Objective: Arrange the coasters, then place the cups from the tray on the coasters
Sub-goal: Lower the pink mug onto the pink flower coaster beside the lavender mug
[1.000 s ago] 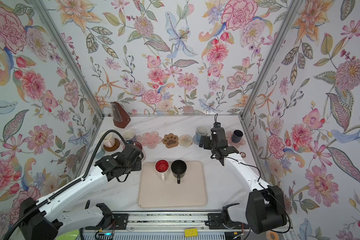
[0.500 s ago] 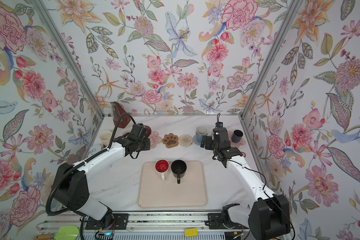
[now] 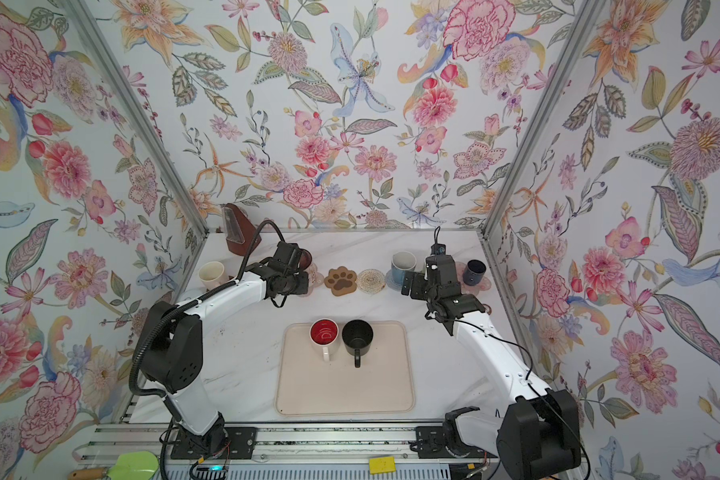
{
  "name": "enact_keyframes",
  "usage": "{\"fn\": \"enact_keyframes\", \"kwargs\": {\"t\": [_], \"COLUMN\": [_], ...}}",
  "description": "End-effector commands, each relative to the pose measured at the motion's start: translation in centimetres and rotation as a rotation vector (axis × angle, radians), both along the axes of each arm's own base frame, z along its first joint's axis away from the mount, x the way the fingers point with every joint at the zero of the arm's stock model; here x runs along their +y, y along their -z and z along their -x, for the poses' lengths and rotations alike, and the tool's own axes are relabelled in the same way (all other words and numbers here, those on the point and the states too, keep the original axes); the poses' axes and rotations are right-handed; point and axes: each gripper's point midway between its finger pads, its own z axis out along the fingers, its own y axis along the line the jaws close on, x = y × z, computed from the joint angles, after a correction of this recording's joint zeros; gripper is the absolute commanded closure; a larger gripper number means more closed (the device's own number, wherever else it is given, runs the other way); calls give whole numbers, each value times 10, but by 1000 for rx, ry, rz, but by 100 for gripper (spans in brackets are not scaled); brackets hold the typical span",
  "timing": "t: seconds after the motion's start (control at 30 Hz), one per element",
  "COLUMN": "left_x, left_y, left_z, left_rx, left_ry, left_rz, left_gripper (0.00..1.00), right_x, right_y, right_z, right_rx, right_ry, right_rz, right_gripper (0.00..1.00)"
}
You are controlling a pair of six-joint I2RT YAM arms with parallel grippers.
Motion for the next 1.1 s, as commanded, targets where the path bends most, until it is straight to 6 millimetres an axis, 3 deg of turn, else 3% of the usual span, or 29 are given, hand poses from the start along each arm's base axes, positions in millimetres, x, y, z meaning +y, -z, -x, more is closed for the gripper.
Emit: {"fn": "enact_keyframes", "kwargs": {"t": [0.0,0.5,1.07], "left_x": [-5,0,8], "left_y": [-28,-8,-2], "left_z": [-28,-40,-51], "left_rx": [-107,-74,-76], "left_ry": [17,21,-8], "left_rz": [26,14,20], "left_gripper": [100,100,100], "right_x": [-5,-6,-5], "right_y": [-5,-4,-3], "right_z": [2,0,-4], "right_rx": [-1,5,12], "right_ry": [6,12,12], "right_rz": [17,23,26], "right_gripper": [1,1,1]}}
